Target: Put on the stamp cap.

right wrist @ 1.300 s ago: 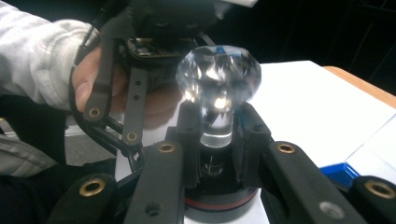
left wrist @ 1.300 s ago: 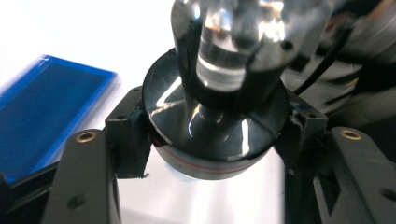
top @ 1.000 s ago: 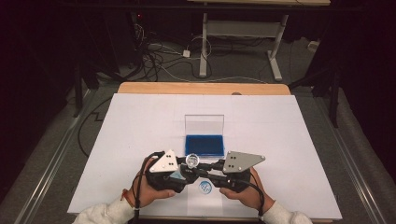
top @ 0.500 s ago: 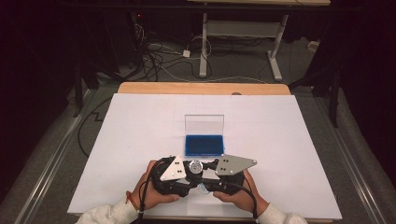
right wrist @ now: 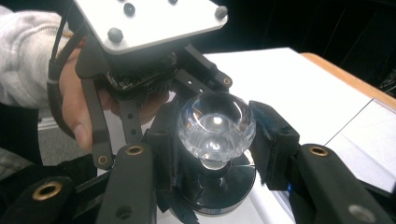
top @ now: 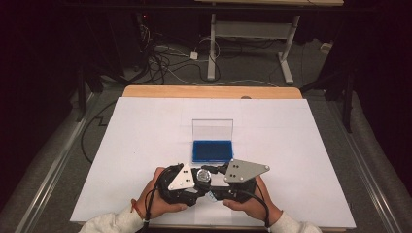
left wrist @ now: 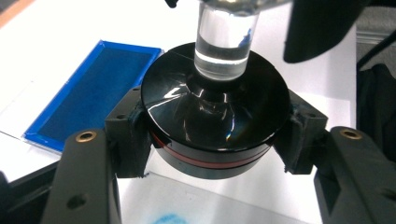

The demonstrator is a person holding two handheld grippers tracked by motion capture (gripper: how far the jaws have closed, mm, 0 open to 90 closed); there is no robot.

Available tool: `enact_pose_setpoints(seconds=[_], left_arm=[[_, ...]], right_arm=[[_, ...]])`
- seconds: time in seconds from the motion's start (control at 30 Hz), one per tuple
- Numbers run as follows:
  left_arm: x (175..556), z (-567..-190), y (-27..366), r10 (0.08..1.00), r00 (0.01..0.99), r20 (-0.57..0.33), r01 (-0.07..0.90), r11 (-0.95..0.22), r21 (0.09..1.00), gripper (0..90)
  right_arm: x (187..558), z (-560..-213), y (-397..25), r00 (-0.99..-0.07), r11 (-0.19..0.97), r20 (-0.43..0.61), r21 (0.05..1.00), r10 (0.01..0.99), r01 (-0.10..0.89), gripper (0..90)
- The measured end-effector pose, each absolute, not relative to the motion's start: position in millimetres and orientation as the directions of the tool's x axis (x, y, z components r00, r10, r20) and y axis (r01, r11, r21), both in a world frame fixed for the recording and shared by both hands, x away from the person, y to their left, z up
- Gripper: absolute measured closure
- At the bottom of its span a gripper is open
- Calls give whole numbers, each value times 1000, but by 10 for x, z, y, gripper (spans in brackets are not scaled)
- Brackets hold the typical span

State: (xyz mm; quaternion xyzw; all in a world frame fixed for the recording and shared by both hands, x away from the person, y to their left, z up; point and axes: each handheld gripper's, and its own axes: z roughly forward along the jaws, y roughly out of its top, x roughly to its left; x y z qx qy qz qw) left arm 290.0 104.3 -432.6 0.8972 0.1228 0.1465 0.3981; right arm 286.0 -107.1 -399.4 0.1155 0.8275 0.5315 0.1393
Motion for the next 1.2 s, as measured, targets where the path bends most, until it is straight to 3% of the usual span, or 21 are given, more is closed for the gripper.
enact_pose_setpoints(seconds=[0.57, 0.9, 0.93, 1.03, 1.2], left_arm=[[2935, -4398, 1087, 325, 937, 124, 142, -683, 716, 362], [2964, -4421, 1109, 317, 948, 35, 189, -647, 739, 357], [2990, -4418, 1136, 331, 943, -10, 224, -616, 755, 349], [2982, -4390, 1141, 329, 943, 52, 186, -649, 738, 345], [2979, -4415, 1132, 320, 946, 40, 186, -642, 744, 346]], right_arm=[[2934, -4095, -1063, -948, 437, -53, 895, 313, 94, 572], [2926, -4108, -1071, -952, 447, -58, 890, 302, 88, 571], [2914, -4111, -1063, -951, 460, -77, 885, 300, 73, 571], [2922, -4123, -1076, -949, 459, -74, 885, 306, 79, 571], [2916, -4126, -1068, -952, 478, -87, 876, 295, 68, 571]])
